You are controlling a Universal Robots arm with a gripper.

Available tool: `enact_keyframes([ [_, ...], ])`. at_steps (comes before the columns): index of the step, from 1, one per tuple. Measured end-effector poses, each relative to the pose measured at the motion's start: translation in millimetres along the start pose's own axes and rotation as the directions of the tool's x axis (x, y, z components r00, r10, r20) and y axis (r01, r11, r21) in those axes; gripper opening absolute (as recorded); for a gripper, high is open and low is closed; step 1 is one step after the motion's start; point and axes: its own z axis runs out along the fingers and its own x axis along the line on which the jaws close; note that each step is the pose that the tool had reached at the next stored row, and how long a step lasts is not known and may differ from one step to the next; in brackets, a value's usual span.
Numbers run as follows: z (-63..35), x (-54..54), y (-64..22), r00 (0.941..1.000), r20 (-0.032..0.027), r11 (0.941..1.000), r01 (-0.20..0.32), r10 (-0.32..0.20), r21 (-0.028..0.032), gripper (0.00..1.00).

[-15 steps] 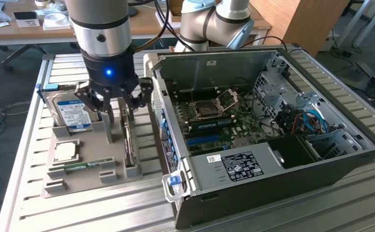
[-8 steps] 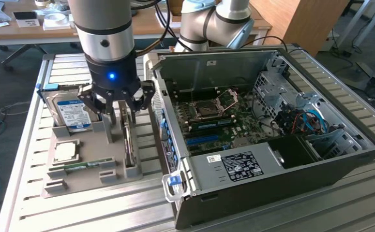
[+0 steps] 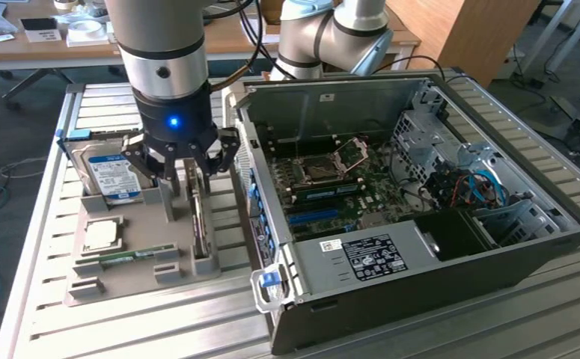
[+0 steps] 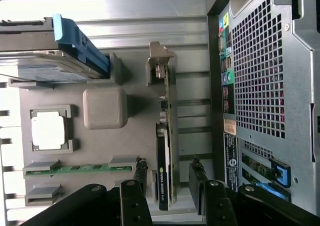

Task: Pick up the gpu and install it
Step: 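Pick up the gpu and move the gpu toward the slot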

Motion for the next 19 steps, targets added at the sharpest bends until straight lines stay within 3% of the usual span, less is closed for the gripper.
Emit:
enact_keyframes([
  [19, 29.7, 0.7, -1.5, 1.0000, 0.0000, 1.0000, 0.000, 0.000, 0.0006, 0.47],
])
